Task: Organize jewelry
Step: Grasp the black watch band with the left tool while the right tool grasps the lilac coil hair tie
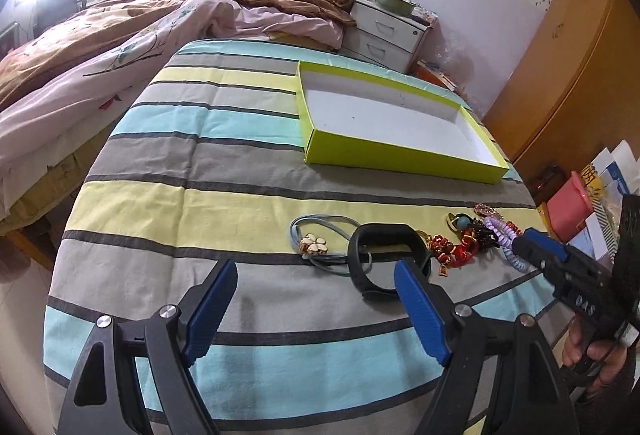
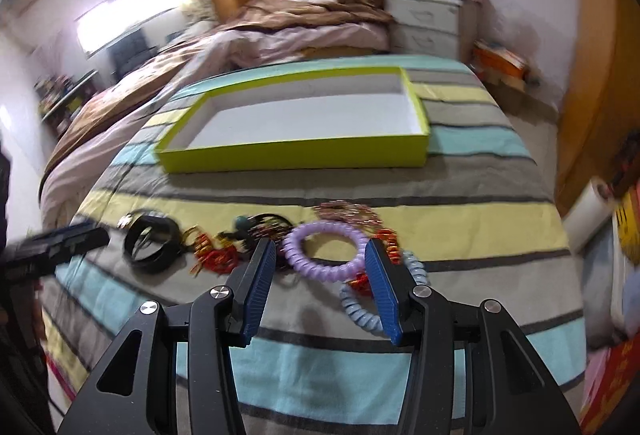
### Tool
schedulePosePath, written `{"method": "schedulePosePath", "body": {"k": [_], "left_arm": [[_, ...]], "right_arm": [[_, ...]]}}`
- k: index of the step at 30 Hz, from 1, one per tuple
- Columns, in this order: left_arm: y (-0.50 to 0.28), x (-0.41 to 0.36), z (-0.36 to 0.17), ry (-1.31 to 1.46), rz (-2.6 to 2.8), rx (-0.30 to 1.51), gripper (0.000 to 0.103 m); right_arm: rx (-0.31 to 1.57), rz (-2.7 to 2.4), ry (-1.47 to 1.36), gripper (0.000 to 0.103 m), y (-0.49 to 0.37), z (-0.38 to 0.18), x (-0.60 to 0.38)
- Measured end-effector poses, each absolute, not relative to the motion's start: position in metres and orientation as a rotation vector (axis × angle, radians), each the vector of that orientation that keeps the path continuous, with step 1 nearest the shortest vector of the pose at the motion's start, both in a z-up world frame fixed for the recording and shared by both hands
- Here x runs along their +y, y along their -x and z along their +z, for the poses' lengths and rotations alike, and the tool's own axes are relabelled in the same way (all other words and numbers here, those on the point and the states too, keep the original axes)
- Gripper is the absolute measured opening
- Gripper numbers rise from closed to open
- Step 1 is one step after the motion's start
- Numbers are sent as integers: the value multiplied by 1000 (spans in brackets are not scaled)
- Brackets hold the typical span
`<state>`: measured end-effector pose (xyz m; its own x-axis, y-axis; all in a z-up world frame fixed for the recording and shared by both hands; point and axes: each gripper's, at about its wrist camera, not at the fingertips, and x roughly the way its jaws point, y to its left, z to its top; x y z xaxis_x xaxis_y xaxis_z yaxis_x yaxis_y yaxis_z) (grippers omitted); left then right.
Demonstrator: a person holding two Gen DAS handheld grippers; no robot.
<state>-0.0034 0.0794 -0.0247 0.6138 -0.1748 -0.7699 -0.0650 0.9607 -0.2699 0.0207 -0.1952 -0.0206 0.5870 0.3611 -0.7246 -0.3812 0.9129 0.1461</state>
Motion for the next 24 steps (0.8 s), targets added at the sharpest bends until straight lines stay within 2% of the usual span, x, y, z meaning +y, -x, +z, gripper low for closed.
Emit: {"method": "schedulePosePath", "body": {"k": [12,14,16,19,20,23,24], "left_arm": [[12,88,-30,297,-81,954,80],[13,84,-29,271,-103,970,80],[13,80,-28,259,-115,975,80],[12,75,-29,254,-145,973,79],[11,73,-28,249,-149,971,74],[6,70,-28,237,-145,974,70],[5,69,-28,239,-145,970,68]], "right_arm": [[834,477,265,47,-25,-30,-169],[842,468,314,39,-25,-33,-168],[853,451,359,21,-25,-36,-170],[856,445,382,13,-25,-37,-172],[854,443,384,10,-24,-37,-173],[840,445,370,6,-24,-35,-175],[833,447,357,0,-24,-34,-176]]}}
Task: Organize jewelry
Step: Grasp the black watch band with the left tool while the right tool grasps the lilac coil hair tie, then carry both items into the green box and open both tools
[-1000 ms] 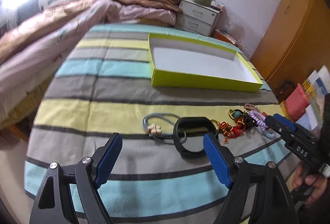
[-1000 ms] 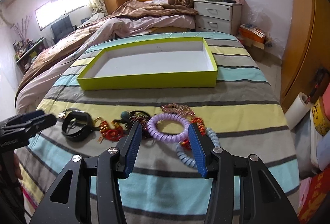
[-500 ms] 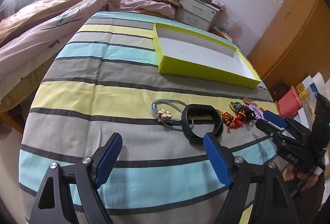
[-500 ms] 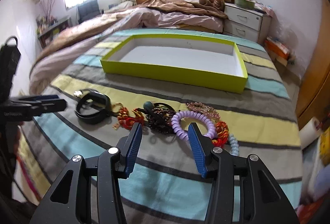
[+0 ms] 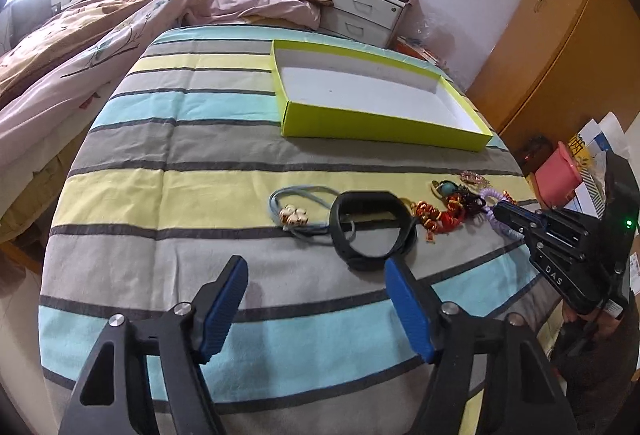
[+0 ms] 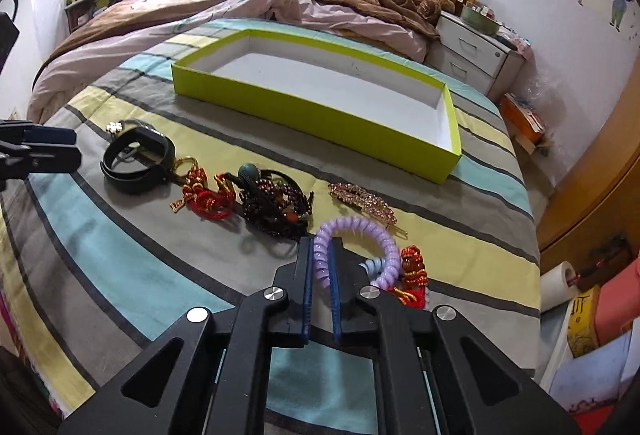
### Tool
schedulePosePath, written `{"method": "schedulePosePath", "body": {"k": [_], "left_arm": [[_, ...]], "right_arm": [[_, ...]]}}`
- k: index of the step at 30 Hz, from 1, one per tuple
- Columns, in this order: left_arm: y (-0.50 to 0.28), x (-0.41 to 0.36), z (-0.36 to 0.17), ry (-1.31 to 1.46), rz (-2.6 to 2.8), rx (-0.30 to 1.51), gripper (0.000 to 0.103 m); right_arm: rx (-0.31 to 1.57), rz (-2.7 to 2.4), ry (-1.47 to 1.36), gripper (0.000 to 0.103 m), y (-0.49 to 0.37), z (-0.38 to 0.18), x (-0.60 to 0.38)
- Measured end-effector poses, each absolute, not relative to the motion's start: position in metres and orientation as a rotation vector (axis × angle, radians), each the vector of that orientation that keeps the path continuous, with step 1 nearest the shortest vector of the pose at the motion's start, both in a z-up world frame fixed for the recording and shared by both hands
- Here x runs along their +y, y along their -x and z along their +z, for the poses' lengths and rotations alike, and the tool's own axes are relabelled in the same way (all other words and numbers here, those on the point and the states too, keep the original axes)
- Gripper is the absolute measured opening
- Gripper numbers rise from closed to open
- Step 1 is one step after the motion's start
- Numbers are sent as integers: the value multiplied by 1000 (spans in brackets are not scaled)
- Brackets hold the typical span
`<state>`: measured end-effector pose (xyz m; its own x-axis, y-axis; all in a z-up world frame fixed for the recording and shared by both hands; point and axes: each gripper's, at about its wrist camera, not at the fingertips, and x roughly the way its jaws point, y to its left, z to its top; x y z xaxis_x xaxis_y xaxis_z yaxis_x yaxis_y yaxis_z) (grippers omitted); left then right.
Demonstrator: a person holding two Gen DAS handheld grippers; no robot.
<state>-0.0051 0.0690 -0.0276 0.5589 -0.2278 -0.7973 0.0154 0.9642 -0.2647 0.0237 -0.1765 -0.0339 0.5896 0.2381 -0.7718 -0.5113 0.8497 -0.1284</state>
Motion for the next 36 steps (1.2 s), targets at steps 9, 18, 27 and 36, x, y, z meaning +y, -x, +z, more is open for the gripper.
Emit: {"method": "schedulePosePath", "body": {"k": [9,18,27,36], "left_arm": [[-28,37,-20,60,-155,958,53],[-48,16,-39,-98,-149,1021,32],[-46,7,-44,-145,-153,1025,25],[-46,22,-41,-27,-160,1011,14]], "right_arm": [[766,470,197,0,-25,-17,-188],[808,502,161,4,-28,-14,-202],[927,523,326,33,-33,-37,-185],[916,492,470,11,-31,-43,-172]]}}
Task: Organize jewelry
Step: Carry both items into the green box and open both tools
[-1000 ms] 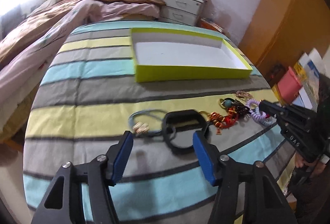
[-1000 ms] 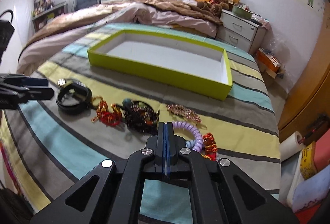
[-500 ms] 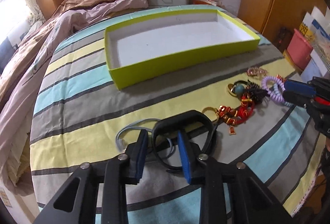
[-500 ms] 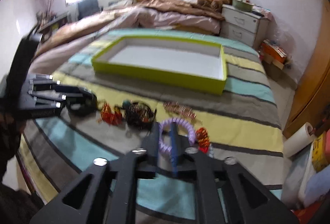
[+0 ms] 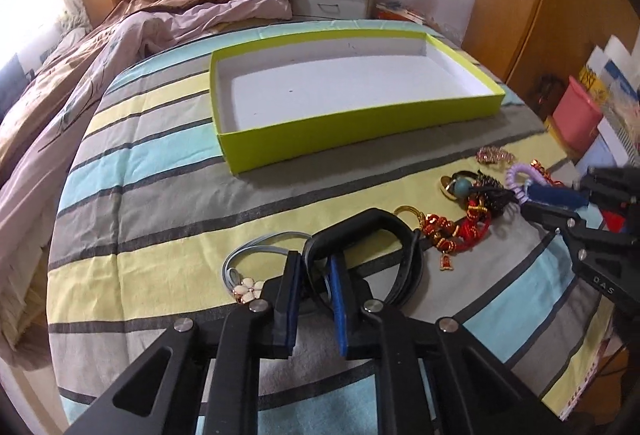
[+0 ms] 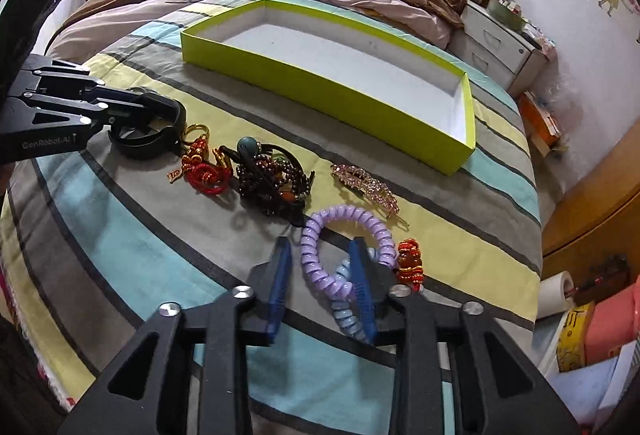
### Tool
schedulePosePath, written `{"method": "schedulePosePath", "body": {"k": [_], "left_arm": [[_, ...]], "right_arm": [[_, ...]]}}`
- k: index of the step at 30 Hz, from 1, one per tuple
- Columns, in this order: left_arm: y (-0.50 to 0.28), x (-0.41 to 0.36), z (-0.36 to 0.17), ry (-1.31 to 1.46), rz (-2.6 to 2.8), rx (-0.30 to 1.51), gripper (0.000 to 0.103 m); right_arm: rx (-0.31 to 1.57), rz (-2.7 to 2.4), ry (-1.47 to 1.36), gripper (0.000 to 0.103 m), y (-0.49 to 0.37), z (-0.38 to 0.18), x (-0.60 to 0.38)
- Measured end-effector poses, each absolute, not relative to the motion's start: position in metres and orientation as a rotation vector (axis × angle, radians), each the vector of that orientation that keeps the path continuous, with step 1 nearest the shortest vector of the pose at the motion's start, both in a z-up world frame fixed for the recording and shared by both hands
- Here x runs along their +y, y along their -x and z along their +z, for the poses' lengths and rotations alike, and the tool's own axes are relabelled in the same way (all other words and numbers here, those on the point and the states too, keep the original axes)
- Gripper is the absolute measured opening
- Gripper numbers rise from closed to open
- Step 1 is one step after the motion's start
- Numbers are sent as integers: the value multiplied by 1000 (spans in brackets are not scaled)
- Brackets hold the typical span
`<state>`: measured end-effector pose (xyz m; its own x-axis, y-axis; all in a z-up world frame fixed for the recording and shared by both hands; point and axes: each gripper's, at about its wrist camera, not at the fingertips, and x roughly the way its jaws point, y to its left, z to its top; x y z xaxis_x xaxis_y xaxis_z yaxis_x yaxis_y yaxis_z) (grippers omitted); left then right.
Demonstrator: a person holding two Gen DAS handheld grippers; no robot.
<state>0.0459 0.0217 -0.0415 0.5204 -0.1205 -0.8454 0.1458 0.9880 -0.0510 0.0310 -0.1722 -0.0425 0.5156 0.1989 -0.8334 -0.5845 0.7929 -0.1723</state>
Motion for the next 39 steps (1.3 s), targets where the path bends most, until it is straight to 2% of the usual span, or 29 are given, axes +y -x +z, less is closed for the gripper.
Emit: {"method": "schedulePosePath", "body": {"k": [14,22,31,39], "left_arm": [[-36,33,-21,48,-158,943,13],[-50,33,9,47,-166,884,13],[-107,37,30,70,-186,850,13],[-169,42,18,91,-175,880,13]], "right_arm": [[796,464,351,9,-22,-15,-183],[737,477,275,9,-32,11,-188],[710,468,264,9,-89,29,-177],[759,452,302,9,-162,18,-162]]}}
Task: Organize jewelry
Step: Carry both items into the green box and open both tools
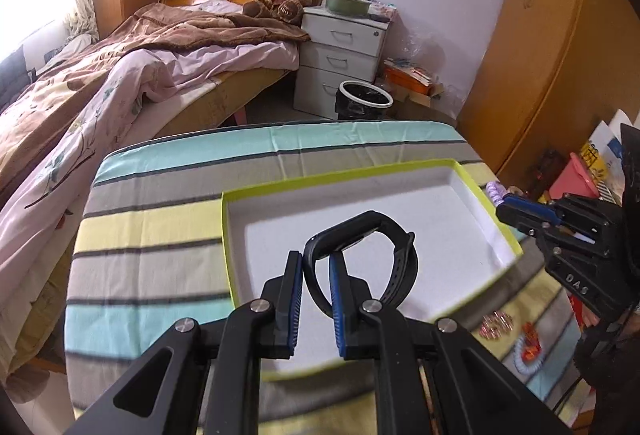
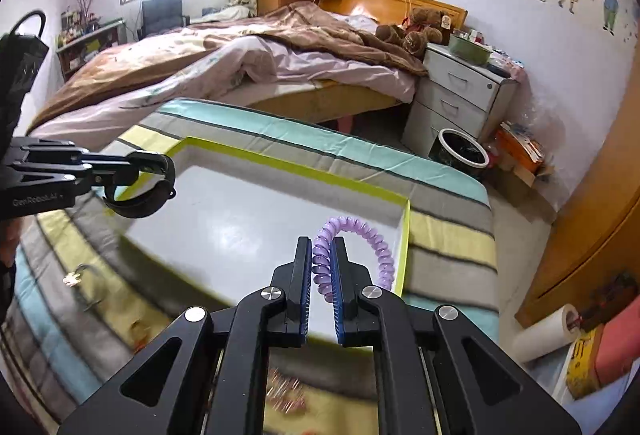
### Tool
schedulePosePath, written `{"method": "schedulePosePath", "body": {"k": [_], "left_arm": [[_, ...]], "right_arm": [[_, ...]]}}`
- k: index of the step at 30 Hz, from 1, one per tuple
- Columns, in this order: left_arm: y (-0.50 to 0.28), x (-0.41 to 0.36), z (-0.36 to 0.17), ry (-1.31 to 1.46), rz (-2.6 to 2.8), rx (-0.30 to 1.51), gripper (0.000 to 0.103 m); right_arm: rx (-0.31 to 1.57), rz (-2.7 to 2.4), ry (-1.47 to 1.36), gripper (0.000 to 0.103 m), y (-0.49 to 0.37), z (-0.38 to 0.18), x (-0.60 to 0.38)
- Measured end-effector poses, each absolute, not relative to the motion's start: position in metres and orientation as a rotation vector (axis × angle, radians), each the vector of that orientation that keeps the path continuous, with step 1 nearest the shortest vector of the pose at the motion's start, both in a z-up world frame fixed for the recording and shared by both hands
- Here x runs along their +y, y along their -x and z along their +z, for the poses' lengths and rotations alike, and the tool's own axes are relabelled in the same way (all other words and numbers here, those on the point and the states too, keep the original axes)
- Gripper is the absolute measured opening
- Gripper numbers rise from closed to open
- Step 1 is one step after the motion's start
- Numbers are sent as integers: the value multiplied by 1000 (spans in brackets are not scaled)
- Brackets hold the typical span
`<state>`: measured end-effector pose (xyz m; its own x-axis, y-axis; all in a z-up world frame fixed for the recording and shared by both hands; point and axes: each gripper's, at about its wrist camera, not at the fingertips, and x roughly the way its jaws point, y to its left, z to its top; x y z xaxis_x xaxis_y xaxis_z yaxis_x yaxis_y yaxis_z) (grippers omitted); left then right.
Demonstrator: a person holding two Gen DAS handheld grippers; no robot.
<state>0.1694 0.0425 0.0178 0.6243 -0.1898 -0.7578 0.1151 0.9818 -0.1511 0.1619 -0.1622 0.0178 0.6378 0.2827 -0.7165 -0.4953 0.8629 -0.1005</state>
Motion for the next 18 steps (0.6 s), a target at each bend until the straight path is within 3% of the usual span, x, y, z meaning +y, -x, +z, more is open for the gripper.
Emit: {"method": "schedulePosePath", "body": {"k": [18], "left_arm": [[-232,43,-40,82,-147,1016,13]], "right_arm": [[911,468,407,9,-234,-40,-132]]}}
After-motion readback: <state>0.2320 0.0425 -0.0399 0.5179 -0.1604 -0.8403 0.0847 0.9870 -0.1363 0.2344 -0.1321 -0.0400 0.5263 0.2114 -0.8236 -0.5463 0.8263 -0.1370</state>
